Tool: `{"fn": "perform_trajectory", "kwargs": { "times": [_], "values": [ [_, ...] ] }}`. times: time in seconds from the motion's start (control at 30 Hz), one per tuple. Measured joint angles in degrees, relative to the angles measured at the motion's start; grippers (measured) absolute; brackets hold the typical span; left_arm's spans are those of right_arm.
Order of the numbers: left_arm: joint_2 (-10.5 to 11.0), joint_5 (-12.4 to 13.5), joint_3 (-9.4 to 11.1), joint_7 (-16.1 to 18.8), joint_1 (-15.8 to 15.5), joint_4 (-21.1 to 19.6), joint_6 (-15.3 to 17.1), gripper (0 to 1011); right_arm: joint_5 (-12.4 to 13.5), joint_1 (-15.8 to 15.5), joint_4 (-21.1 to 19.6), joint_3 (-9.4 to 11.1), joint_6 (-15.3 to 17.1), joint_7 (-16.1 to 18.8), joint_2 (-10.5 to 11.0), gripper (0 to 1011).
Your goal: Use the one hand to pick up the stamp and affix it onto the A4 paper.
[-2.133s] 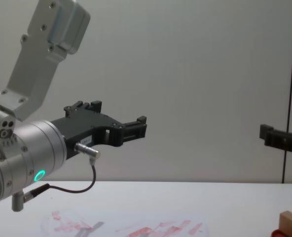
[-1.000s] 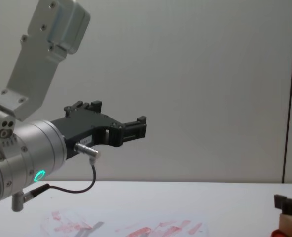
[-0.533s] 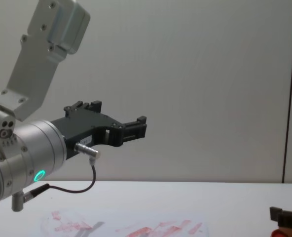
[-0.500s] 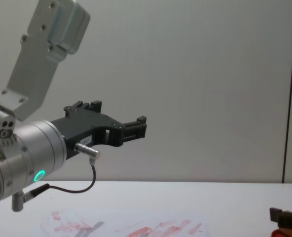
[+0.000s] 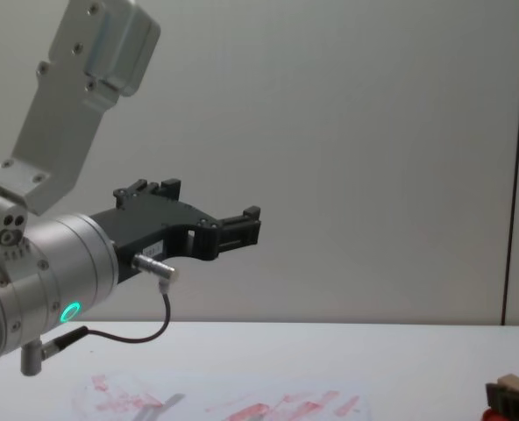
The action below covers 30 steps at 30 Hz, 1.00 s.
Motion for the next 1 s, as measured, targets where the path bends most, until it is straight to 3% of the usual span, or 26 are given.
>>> {"fn": "perform_trajectory", "kwargs": {
  "times": [0.6, 1.0],
  "values": [
    [0.0, 0.0, 0.0, 0.0, 0.0, 0.0, 0.0, 1003, 0.1, 0.1, 0.5, 0.2, 0.3, 0.4, 0.3, 223],
    [0.0, 0.0, 0.0, 0.0, 0.0, 0.0, 0.0, 1002, 1.6, 0.1, -0.2, 0.4, -2.4, 2.4, 0.3, 219]
  ]
}}
